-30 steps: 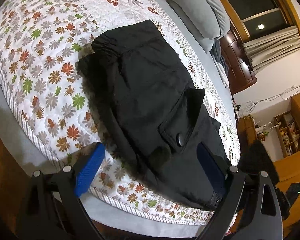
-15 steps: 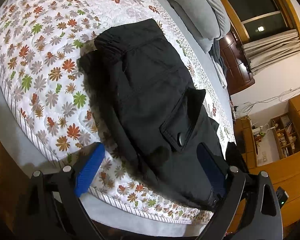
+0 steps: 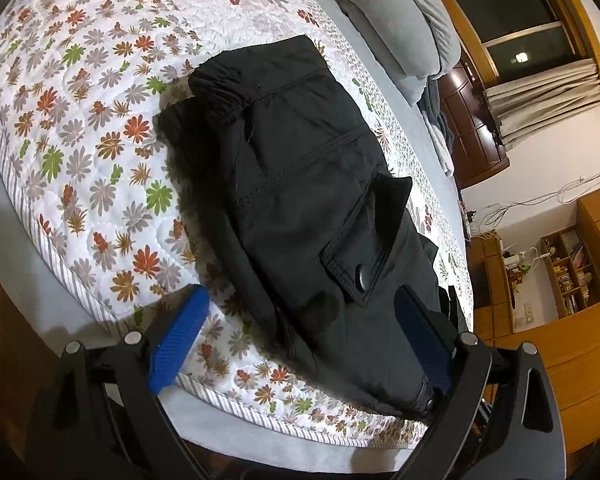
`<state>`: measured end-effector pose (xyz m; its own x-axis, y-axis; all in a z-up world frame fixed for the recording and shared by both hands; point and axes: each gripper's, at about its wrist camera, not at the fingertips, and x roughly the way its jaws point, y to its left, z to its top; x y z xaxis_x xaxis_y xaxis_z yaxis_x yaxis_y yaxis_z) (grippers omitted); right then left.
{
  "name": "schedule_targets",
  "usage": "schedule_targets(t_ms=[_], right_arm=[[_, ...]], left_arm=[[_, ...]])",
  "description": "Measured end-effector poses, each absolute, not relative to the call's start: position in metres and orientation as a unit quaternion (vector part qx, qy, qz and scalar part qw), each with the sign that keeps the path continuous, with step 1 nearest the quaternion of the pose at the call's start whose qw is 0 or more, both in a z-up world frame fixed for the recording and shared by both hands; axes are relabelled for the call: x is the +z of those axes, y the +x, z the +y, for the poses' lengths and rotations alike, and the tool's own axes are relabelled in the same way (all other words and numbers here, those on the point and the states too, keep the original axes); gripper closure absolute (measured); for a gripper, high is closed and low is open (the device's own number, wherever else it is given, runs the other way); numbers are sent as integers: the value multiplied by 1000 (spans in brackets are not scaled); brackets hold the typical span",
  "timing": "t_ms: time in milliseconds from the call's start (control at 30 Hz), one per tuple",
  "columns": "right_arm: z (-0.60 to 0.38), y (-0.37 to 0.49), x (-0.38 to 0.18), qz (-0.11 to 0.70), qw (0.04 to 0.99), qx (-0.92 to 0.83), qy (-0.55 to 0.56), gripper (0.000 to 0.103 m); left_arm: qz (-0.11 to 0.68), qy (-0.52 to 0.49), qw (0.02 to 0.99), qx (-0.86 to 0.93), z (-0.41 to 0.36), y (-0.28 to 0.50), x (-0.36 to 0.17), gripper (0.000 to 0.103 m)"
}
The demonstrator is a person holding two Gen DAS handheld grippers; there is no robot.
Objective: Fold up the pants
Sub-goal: 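Lay the held pants end onto the folded pants with the right tool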
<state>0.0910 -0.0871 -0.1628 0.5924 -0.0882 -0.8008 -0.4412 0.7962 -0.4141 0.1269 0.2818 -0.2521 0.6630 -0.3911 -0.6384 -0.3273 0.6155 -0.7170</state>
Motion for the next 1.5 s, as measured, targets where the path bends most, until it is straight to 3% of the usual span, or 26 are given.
schedule_targets(t_ms=[167,300,400,633,933,1033,1167,1333,1500], right_arm=[[-76,81,-182,415,830,93,-360,86],[-70,66,-190,386,826,96,-401,72],[-71,53,-186,372,823,117,-413,71],[-106,49,-119,373,861,210,-276,58],[-122,98,-130,414,864,130,-253,59],[-110,95,-150,428,851,137,-272,72],[-108,90,-152,440,842,148,-274,72],[-111,97,-119,446,841,182,-247,56],[-95,122,-88,465,825,224,-231,55]], left_arm=[[411,-437,799,-19,279,127,-253,9],[412,-437,799,-16,276,127,-255,9],[412,-437,799,-17,276,127,-255,8],[409,-446,796,-18,277,128,-259,7],[412,-440,798,-19,273,133,-257,7],[410,-446,795,-23,275,133,-259,7],[409,-448,795,-24,276,133,-259,7],[402,-436,805,-17,277,127,-254,7],[384,-398,833,18,271,114,-236,7]])
